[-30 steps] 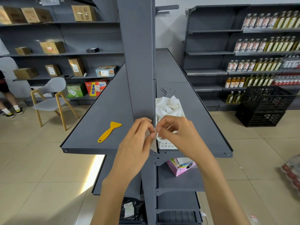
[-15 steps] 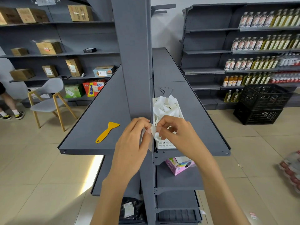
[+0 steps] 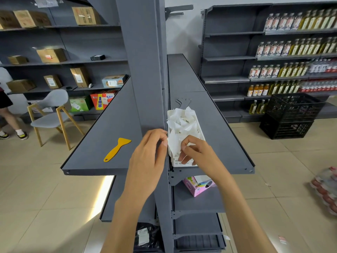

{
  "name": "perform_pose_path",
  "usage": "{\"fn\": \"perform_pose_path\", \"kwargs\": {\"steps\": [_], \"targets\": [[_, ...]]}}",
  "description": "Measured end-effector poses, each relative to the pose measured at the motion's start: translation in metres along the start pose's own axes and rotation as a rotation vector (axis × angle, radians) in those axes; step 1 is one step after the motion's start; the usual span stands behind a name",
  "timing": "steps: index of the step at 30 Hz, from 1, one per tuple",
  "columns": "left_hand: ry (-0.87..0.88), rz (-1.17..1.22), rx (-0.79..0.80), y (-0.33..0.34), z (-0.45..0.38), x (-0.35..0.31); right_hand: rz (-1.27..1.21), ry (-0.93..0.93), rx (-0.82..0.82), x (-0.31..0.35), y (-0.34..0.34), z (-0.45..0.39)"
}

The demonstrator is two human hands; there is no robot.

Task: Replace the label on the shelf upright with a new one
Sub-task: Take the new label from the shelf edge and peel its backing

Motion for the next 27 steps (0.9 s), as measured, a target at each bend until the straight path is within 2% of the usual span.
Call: {"fn": "perform_pose_path", "kwargs": {"steps": [13,23,27], "targets": [[-0.026,0.082,-0.118,-0.015,-0.001,-0.013,0.046,0.044,-0.062,-0.021,-0.012,-0.005],[-0.047,0.139,-0.263,-0.032,0.001,-0.018,0.002,-0.002,-0.353,-0.025,-0.043,-0.013],[-0.051,0.137,-0.276,-0.033,0.003,-0.017,0.097,-0.018,-0.384,-0.024,-0.05,-0.032]]}}
Point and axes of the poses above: each hand's wrist, its own z-axis away from the middle knuckle, its own y-axis out of the palm, x = y × z, the point moved 9 cm from there along -z, towards the middle knuckle, and after that the axes turned 2 degrees about -x, right-handed, at the moved point
